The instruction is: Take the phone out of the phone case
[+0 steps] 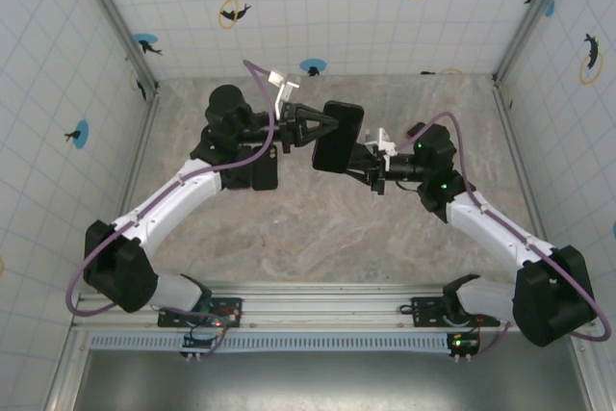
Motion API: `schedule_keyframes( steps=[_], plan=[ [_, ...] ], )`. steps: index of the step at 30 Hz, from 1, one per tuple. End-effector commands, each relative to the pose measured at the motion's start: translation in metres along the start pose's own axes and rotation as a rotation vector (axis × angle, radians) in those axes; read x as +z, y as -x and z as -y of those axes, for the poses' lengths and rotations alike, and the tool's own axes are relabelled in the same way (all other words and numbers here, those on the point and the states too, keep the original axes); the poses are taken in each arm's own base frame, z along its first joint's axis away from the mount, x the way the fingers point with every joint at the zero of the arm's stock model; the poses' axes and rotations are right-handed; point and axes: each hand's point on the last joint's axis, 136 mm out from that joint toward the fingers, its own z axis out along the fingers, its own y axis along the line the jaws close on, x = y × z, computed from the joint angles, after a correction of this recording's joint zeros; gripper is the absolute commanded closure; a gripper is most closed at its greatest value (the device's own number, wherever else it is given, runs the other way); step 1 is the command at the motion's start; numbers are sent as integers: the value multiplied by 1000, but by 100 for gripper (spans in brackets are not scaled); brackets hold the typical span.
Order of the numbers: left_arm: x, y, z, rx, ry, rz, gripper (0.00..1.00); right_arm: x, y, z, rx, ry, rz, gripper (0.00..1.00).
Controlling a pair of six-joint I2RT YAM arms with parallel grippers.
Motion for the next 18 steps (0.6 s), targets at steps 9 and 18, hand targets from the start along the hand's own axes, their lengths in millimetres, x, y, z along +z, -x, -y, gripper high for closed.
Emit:
schedule_keyframes(
  steps=[9, 18],
  plan=[
    [4, 13, -8, -41, 58, 92, 100, -4, 38, -12, -22, 41, 159, 73],
    [-24, 37, -43, -189, 262, 414, 100, -17, 54, 10, 273, -92, 338, 59]
  ],
)
